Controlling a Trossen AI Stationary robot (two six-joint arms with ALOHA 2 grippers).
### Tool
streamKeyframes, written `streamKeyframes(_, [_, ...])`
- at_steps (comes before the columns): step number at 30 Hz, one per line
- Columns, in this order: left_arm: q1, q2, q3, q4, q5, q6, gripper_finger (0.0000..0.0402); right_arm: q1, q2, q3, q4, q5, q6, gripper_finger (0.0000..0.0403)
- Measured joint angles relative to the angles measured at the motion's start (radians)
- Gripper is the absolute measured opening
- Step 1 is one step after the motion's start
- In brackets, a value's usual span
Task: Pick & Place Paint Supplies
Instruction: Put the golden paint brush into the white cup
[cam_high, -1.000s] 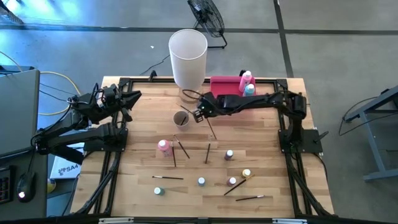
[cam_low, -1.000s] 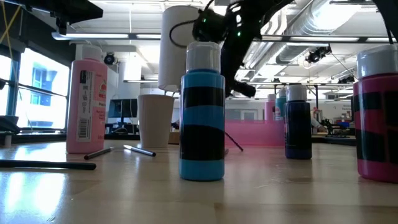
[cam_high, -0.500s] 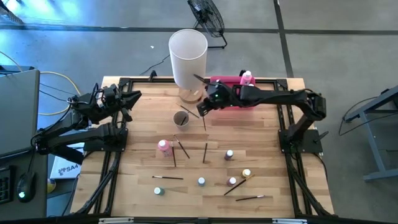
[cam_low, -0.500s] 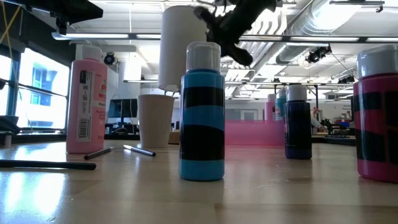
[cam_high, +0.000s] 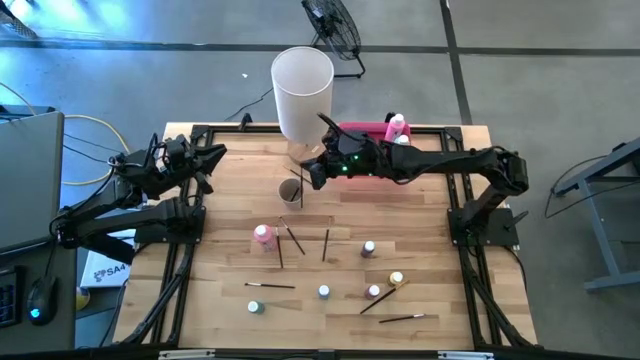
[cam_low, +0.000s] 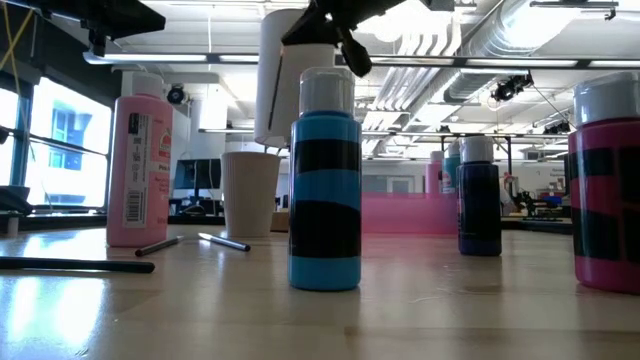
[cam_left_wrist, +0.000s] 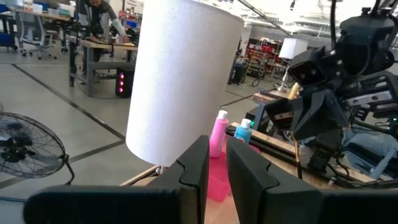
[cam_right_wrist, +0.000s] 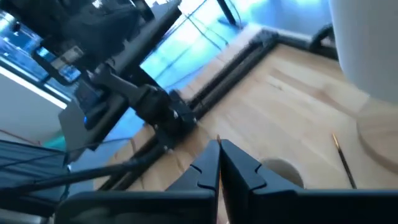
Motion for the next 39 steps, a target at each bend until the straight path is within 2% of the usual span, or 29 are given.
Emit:
streamKeyframes(10, [0.0,0.0,0.0,0.0,0.0,0.0,0.0054,0.024,0.001,0.0,0.066,0.126,-0.095,0.0004])
streamKeyframes(19, [0.0,0.0,0.0,0.0,0.0,0.0,0.0054,0.042,0.069,0.001,0.167,0.199,-0.164,0.0004])
streamKeyframes(39, [0.0,0.0,0.0,0.0,0.002,0.0,0.0054,0.045,0.213,0.001,0.191,0.194,-0.193,0.0004])
